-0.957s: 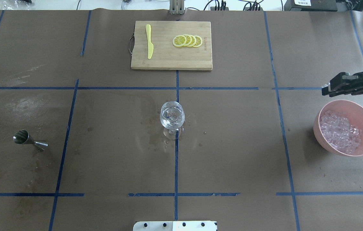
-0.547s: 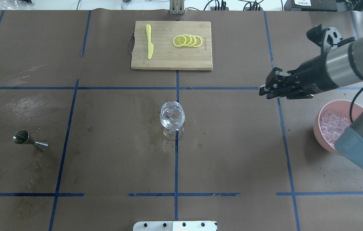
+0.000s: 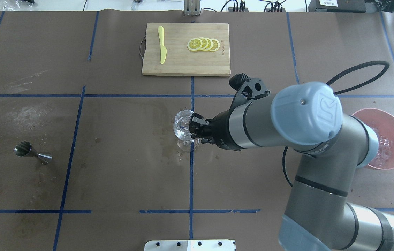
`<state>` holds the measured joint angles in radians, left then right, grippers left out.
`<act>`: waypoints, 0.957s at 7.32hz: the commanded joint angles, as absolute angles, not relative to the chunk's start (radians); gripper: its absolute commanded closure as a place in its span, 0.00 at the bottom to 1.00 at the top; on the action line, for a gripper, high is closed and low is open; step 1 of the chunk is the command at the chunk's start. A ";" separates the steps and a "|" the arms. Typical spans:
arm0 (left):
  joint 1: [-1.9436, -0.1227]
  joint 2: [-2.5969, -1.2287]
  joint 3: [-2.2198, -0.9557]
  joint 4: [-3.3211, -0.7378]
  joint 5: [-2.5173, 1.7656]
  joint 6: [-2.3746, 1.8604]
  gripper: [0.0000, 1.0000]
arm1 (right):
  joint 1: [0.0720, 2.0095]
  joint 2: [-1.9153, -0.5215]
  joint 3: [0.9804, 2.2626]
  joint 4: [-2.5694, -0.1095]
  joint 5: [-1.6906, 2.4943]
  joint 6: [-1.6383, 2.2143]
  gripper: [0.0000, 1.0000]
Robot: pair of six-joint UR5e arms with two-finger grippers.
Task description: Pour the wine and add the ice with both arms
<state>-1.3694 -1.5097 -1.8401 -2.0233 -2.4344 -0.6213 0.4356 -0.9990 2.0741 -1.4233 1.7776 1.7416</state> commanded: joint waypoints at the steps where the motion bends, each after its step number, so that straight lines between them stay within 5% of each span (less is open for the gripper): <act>1: -1.370 -1.509 -1.839 -2.023 -2.434 -0.621 0.00 | 0.406 -0.951 2.036 -1.437 1.741 1.767 1.00; 5: -1.370 -1.509 -1.841 -2.031 -2.434 -0.621 0.00 | 0.466 -0.885 1.928 -1.430 1.743 1.755 1.00; 6: -1.370 -1.509 -1.841 -2.037 -2.433 -0.621 0.00 | 0.466 -0.887 1.928 -1.433 1.743 1.766 0.74; 7: -1.370 -1.509 -1.841 -2.037 -2.430 -0.621 0.00 | 0.466 -0.891 1.925 -1.437 1.741 1.763 0.01</act>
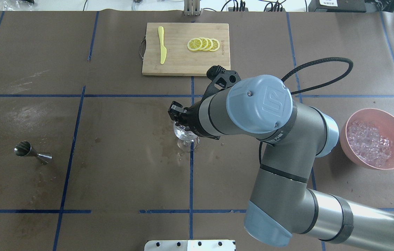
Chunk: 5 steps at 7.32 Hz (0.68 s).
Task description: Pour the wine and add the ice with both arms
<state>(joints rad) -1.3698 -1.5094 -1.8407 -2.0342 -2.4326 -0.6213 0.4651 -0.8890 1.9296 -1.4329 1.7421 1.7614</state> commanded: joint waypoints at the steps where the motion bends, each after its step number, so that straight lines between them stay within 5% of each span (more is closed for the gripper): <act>1: -1.370 -1.508 -1.841 -2.037 -2.425 -0.623 0.00 | 0.466 -0.893 1.924 -1.437 1.741 1.760 0.00; 5: -1.370 -1.465 -1.841 -2.080 -2.340 -0.611 0.00 | 0.611 -1.009 1.988 -1.430 1.891 1.644 0.00</act>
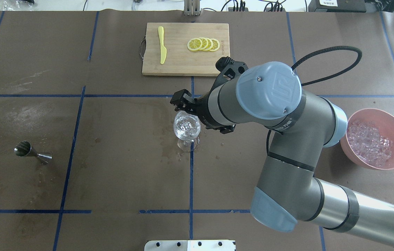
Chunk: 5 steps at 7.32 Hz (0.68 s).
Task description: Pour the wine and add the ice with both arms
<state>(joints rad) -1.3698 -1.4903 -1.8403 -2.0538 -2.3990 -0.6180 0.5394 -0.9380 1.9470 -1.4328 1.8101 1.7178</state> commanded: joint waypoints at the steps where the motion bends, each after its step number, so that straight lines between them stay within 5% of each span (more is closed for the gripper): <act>1: -1.370 -1.422 -1.830 -2.148 -2.277 -0.556 0.00 | 0.717 -1.104 2.018 -1.428 2.004 1.527 0.00; 5: -1.381 -1.371 -1.804 -2.154 -2.185 -0.216 0.00 | 1.165 -1.429 1.967 -1.445 2.269 0.805 0.00</act>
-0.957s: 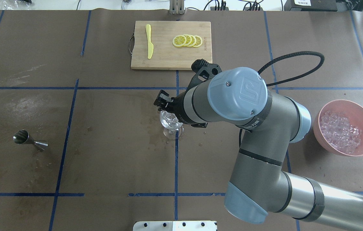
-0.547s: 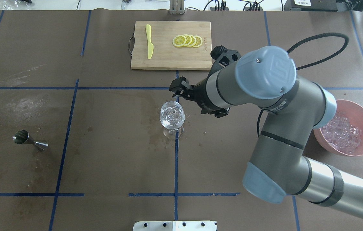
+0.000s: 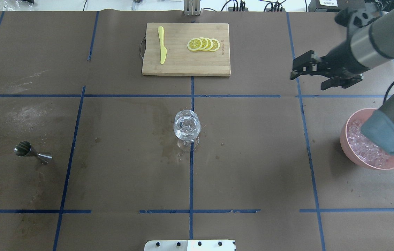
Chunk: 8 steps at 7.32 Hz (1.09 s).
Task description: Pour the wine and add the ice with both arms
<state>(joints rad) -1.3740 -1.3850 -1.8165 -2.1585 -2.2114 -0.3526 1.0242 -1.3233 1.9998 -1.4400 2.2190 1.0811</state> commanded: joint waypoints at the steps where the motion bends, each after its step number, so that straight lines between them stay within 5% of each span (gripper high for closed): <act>1: -1.431 -1.373 -1.764 -2.146 -2.195 -0.143 0.00 | 1.260 -1.463 1.929 -1.501 2.276 0.582 0.00; 3: -1.456 -1.383 -1.802 -1.960 -2.350 -0.130 0.00 | 1.409 -1.480 1.843 -1.711 2.272 0.090 0.00; 8: -1.500 -1.388 -1.876 -1.594 -2.390 0.098 0.00 | 1.551 -1.489 1.752 -1.827 2.339 -0.118 0.00</act>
